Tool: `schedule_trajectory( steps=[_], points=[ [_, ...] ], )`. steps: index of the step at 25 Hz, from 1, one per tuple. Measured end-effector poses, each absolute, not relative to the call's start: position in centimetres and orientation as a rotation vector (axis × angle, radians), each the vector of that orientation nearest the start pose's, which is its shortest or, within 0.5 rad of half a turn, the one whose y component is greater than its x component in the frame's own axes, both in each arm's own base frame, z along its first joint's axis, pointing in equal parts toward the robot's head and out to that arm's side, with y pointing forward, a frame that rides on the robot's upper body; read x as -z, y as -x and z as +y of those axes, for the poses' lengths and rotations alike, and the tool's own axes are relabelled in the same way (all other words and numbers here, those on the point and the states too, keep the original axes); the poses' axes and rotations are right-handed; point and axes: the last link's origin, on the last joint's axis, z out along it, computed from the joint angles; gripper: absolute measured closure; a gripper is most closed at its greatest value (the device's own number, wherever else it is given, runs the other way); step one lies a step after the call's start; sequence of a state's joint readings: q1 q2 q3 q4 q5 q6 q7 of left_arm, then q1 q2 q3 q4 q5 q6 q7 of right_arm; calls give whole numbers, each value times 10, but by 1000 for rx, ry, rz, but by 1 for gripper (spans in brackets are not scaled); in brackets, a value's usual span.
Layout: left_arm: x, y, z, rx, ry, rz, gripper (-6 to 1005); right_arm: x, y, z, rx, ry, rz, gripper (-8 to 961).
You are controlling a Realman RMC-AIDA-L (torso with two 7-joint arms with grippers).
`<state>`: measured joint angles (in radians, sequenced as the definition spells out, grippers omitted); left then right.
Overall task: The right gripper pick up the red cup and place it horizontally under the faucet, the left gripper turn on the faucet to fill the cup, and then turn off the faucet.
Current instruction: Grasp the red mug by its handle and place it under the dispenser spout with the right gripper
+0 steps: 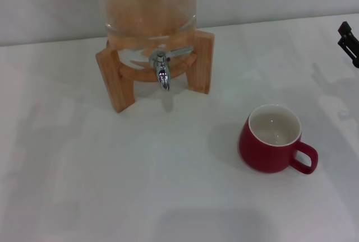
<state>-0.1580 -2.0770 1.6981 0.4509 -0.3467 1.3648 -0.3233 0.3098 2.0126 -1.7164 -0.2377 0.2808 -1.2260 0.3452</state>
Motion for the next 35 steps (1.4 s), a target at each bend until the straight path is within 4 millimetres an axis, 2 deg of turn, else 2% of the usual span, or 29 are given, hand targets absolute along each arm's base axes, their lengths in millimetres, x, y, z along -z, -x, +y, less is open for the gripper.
schedule_trajectory(
  steps=[18,35],
  points=[
    [-56,331,284,1018,1264,-466,120,-46,-356,313,-825,1471,544,106],
    [-54,338,281,991,1272,-481,120,-35,-364,284,-828,1532,564,107]
  ],
)
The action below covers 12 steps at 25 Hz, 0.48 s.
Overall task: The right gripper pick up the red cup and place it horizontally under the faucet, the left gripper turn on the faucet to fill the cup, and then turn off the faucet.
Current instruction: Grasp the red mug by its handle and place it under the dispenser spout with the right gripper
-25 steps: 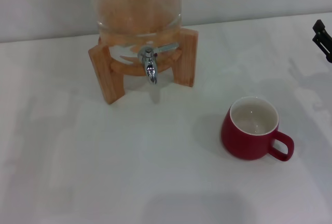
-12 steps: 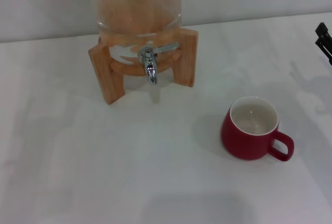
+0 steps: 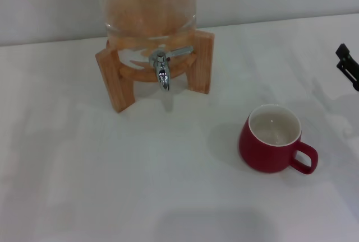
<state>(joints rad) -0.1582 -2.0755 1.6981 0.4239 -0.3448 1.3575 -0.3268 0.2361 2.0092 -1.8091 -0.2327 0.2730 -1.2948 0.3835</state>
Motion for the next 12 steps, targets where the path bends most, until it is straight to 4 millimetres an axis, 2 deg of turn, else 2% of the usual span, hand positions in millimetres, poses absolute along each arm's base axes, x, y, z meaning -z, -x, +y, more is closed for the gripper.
schedule_trajectory(
  steps=[12],
  points=[
    [-51,341,279,966,1286,-484,119,-33,-376,256,-823,1567,566,107]
  ],
)
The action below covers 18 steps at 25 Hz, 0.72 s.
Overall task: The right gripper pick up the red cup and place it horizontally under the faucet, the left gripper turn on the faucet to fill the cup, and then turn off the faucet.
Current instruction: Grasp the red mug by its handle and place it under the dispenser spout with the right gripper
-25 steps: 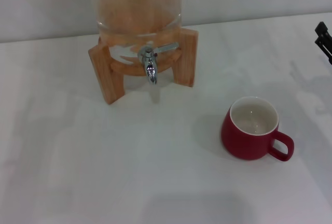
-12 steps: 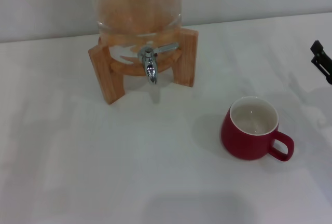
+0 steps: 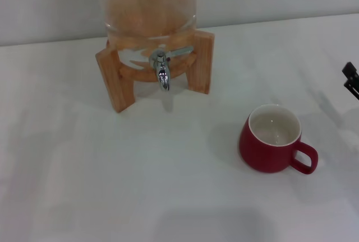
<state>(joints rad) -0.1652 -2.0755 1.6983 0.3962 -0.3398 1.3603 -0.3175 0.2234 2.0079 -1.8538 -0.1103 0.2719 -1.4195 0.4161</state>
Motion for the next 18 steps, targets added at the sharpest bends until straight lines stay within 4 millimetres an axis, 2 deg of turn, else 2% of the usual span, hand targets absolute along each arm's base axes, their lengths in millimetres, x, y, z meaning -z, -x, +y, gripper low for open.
schedule_trajectory(
  steps=[8,18],
  points=[
    [-48,344,277,949,1300,-489,119,-30,-381,238,-818,1614,575,107],
    [-47,342,278,930,1310,-468,119,-20,-376,226,-836,1693,559,107]
  ],
)
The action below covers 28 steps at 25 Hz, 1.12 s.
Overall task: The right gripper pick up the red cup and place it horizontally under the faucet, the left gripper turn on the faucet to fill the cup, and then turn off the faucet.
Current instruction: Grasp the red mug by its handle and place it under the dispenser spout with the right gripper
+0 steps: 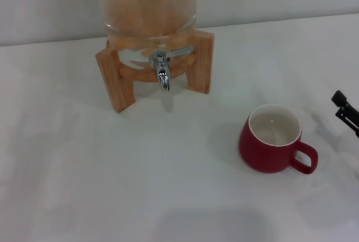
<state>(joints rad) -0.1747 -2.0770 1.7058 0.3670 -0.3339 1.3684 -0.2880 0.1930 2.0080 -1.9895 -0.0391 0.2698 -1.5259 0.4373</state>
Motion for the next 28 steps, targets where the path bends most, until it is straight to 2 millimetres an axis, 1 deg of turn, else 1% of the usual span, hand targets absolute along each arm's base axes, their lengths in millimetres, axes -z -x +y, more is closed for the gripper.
schedule_trajectory(
  steps=[15,21,28],
  points=[
    [-45,338,284,932,1337,-447,120,-20,-383,204,-827,1713,575,108],
    [-45,336,286,921,1341,-429,120,-15,-382,197,-828,1754,578,108],
    [-45,334,288,925,1344,-425,120,-16,-382,185,-839,1760,575,108]
  ],
)
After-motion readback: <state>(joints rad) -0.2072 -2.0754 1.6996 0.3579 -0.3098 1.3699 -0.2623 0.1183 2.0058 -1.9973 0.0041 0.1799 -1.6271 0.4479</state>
